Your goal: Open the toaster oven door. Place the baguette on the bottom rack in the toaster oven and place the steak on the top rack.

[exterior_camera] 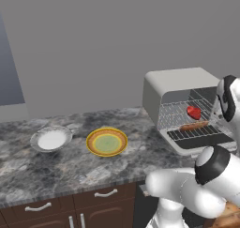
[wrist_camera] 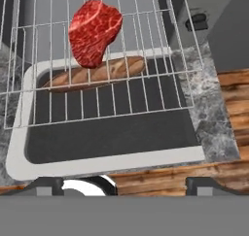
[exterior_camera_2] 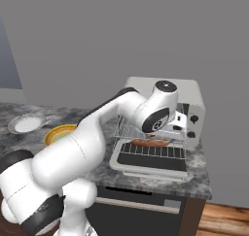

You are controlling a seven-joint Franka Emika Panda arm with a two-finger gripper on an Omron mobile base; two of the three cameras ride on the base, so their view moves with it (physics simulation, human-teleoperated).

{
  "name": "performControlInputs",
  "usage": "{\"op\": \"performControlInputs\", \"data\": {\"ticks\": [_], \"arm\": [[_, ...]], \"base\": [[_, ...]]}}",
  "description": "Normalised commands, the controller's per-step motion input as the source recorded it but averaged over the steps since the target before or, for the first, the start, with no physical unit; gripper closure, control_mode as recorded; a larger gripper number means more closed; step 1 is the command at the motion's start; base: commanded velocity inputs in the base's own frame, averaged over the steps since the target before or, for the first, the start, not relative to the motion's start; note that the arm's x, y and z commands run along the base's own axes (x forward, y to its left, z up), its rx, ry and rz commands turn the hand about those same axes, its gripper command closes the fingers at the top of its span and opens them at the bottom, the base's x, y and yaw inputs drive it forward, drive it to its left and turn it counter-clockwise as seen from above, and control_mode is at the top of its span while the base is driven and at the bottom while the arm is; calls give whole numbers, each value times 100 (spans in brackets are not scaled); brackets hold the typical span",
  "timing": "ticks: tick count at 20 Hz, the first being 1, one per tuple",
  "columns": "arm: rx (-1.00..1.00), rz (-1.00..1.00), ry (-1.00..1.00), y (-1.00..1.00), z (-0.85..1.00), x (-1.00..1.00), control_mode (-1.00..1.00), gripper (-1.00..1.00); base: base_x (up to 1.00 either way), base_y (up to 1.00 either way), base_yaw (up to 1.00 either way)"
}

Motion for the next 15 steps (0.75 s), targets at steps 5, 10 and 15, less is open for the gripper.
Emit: {"op": "performControlInputs", "data": {"ticks": [5, 10, 15], "arm": [[0, -5, 3, 0, -1, -42, -100, -100], [0, -4, 0, 0, -21, -12, -100, -100], [0, -3, 0, 2, -27, 0, -100, -100]], "base": [[0, 0, 0], [0, 0, 0], [0, 0, 0]]}}
